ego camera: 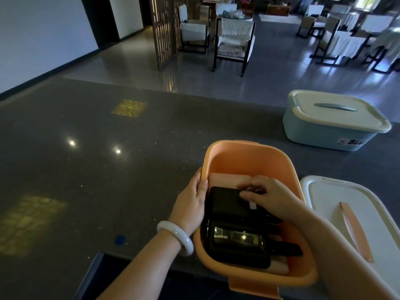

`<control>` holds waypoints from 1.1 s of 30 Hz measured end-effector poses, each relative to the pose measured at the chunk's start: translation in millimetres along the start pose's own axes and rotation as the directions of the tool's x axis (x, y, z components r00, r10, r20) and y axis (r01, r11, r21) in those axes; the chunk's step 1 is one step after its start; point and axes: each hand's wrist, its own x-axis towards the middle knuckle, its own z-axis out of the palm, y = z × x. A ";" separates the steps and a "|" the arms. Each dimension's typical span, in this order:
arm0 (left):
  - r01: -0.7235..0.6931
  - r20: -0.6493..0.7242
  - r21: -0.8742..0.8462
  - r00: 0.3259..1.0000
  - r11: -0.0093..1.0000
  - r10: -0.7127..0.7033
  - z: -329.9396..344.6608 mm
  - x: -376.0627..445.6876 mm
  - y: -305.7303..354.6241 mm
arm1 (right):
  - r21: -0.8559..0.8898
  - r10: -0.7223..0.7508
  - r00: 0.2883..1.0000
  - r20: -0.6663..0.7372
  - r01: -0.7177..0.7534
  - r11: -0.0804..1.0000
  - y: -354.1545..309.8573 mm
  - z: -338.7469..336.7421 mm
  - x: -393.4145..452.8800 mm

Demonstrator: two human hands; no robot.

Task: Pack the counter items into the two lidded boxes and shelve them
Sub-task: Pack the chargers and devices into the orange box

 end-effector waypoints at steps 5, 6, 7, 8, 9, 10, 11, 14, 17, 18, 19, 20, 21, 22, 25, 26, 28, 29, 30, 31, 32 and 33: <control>0.012 -0.005 -0.003 1.000 1.000 -0.012 0.9 2.8 -1.6 | -0.099 0.029 0.993 -0.111 -0.040 0.994 2.4 4.3 3.4; 0.014 -0.004 -0.005 1.000 1.000 -0.014 1.0 3.0 -1.8 | -0.129 0.000 0.997 -0.080 -0.010 0.992 2.2 5.1 3.3; 0.017 -0.001 -0.009 1.000 1.000 -0.017 1.1 3.1 -2.1 | -0.160 -0.024 0.998 -0.060 0.014 0.987 2.5 5.7 3.2; 0.019 0.003 -0.012 1.000 1.000 -0.019 1.2 3.2 -2.4 | -0.178 -0.038 0.998 -0.052 0.029 0.984 2.9 5.7 3.5; 0.021 0.006 -0.012 1.000 1.000 -0.021 1.3 3.1 -2.4 | -0.182 -0.046 0.998 -0.048 0.037 0.983 3.0 5.2 3.7; 0.024 0.006 -0.011 1.000 1.000 -0.024 1.5 3.1 -2.5 | -0.179 -0.052 0.998 -0.043 0.044 0.983 2.6 4.7 4.3; 0.026 0.006 -0.011 1.000 1.000 -0.026 1.4 3.0 -2.6 | -0.177 -0.057 0.998 -0.036 0.050 0.983 2.1 4.4 4.3; 0.025 0.010 -0.009 1.000 1.000 -0.025 1.6 3.1 -2.5 | -0.172 -0.065 0.998 -0.020 0.061 0.983 1.1 3.5 5.2; 0.014 0.013 -0.005 1.000 1.000 -0.013 1.2 2.5 -3.4 | -0.168 -0.065 0.998 -0.024 0.060 0.984 1.3 4.0 4.5; 0.010 0.009 -0.008 1.000 1.000 -0.010 1.3 2.3 -3.5 | -0.171 -0.066 0.997 -0.029 0.060 0.983 1.7 4.5 4.1; 0.008 0.006 -0.011 1.000 1.000 -0.008 1.2 2.2 -3.5 | -0.174 -0.069 0.997 -0.037 0.062 0.983 2.0 5.2 3.7; 0.007 0.006 -0.014 1.000 1.000 -0.007 1.3 2.1 -3.1 | -0.176 -0.071 0.996 -0.044 0.063 0.982 1.9 5.5 3.3; 0.005 0.008 -0.016 1.000 1.000 -0.005 1.4 2.0 -2.8 | -0.178 -0.072 0.996 -0.048 0.062 0.982 1.7 5.8 3.0; 0.006 0.008 -0.018 1.000 1.000 -0.005 1.6 2.1 -2.6 | -0.180 -0.070 0.996 -0.050 0.060 0.982 1.4 5.7 3.0; 0.016 0.009 -0.029 1.000 0.999 -0.016 1.5 2.1 -2.3 | -0.188 -0.064 0.997 -0.046 0.054 0.981 1.2 5.4 3.4; 0.015 0.009 -0.032 1.000 0.999 -0.015 1.6 1.8 -2.2 | -0.186 -0.065 0.997 -0.047 0.055 0.981 1.6 5.3 3.4; 0.009 0.005 -0.035 1.000 0.999 -0.009 1.3 1.1 -2.7 | -0.179 -0.067 0.996 -0.050 0.057 0.982 2.4 5.7 3.3; 0.008 0.001 -0.036 1.000 0.999 -0.008 1.0 1.1 -3.2 | -0.175 -0.065 0.997 -0.050 0.056 0.983 2.9 6.0 3.2; 0.011 -0.003 -0.037 1.000 0.999 -0.011 0.7 1.1 -3.3 | -0.170 -0.062 0.997 -0.050 0.053 0.984 3.2 6.2 3.2; 0.017 -0.008 -0.033 1.000 0.999 -0.017 0.4 1.1 -3.4 | -0.167 -0.060 0.997 -0.050 0.051 0.985 3.2 6.5 3.3; 0.022 -0.011 -0.022 1.000 1.000 -0.023 0.1 0.8 -2.8 | -0.167 -0.060 0.997 -0.047 0.051 0.985 3.3 6.3 3.4; 0.025 -0.013 -0.007 1.000 1.000 -0.025 -0.2 0.3 -2.1 | -0.168 -0.060 0.997 -0.041 0.052 0.984 3.0 6.2 3.6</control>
